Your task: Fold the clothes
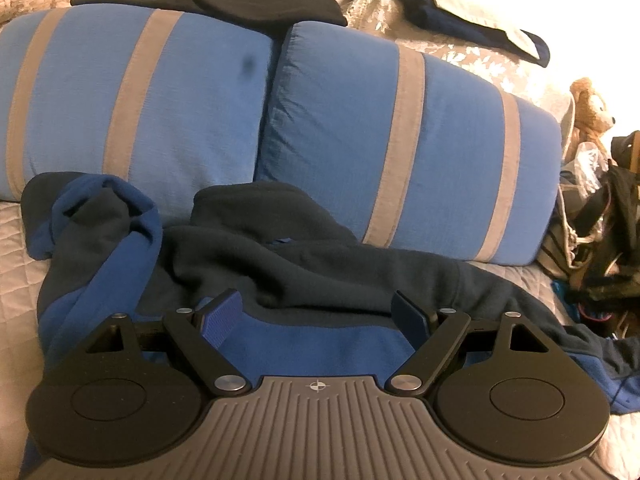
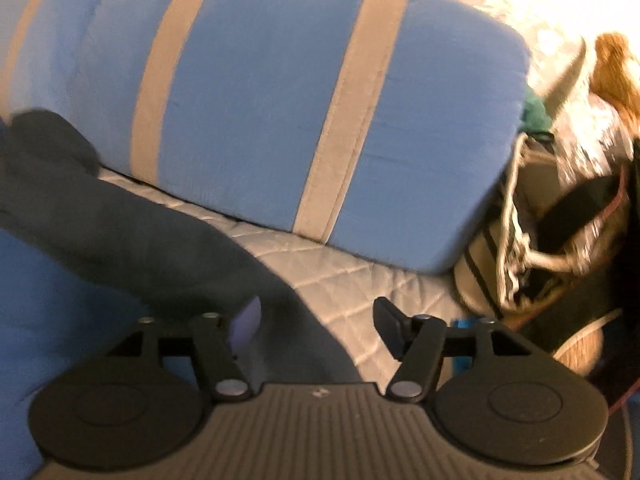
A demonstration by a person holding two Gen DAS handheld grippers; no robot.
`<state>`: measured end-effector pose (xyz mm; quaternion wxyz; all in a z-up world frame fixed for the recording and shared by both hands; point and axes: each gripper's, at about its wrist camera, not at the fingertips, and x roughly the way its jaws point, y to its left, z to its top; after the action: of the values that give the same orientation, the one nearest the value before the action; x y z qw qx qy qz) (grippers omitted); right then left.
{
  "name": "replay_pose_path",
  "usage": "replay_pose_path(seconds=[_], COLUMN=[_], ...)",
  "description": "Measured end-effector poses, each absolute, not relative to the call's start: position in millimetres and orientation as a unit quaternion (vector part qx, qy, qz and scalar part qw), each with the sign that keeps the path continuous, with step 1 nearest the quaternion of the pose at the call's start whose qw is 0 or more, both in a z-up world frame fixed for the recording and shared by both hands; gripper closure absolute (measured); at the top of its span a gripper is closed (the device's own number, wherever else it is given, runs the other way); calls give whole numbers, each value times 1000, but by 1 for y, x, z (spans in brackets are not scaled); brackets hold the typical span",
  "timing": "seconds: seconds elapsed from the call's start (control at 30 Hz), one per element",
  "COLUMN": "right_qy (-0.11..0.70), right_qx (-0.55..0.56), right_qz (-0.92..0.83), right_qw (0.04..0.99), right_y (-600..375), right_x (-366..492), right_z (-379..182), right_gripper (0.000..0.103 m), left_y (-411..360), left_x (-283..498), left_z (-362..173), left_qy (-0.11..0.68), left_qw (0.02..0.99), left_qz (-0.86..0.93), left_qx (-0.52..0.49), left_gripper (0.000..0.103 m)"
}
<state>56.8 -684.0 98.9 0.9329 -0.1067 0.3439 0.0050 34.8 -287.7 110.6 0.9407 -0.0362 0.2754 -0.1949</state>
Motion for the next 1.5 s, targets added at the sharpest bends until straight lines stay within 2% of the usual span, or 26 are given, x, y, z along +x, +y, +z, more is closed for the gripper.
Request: replay_pose_path(seconds=[0.13,0.5,0.63,0.73,0.97,1.03,1.17,1.27,1.33,1.37,1.43,1.5], right_qy=[359,410,391,352,258,249,270,298,310,317,316,305], right_qx=[-89,-130,-100,-86,-57,-50,0,12,19,24,24,1], right_qz=[27,80,69,10,-221,-300,-332,-302,-295,-291,-295,-307], right_qw=[929,899,912,932,939,920,904,905,904,902,901,901], right_y=[-685,-644,-653,-683,-787,-814,-854,-867,-875,-880,-889,-892], right_x=[18,-36,-58,-85,-152,-167,-184,-180,-175,-171,-162,-155], right_z=[92,32,45,67,107,116,115,105,100,99,102,108], right_gripper=[28,32,30,25,25,25,29,37,78,88,93,93], left_y=[-289,-291,-290,-289,-289,-289,-289,-290,-291,-291,-291,-292], left_x=[33,32,31,30,29,29,27,27,27,28,28,28], left_z=[111,109,109,110,112,113,112,112,111,110,109,108], left_qy=[274,274,272,272,271,272,271,272,273,274,275,276], left_qw=[941,942,942,941,940,940,940,941,941,941,941,941], left_qz=[-198,-192,-193,-198,-205,-205,-203,-200,-197,-196,-195,-194], left_qx=[-36,-23,-24,-30,-33,-35,-32,-28,-25,-23,-21,-18], left_gripper=[21,21,21,21,21,21,21,21,21,21,21,21])
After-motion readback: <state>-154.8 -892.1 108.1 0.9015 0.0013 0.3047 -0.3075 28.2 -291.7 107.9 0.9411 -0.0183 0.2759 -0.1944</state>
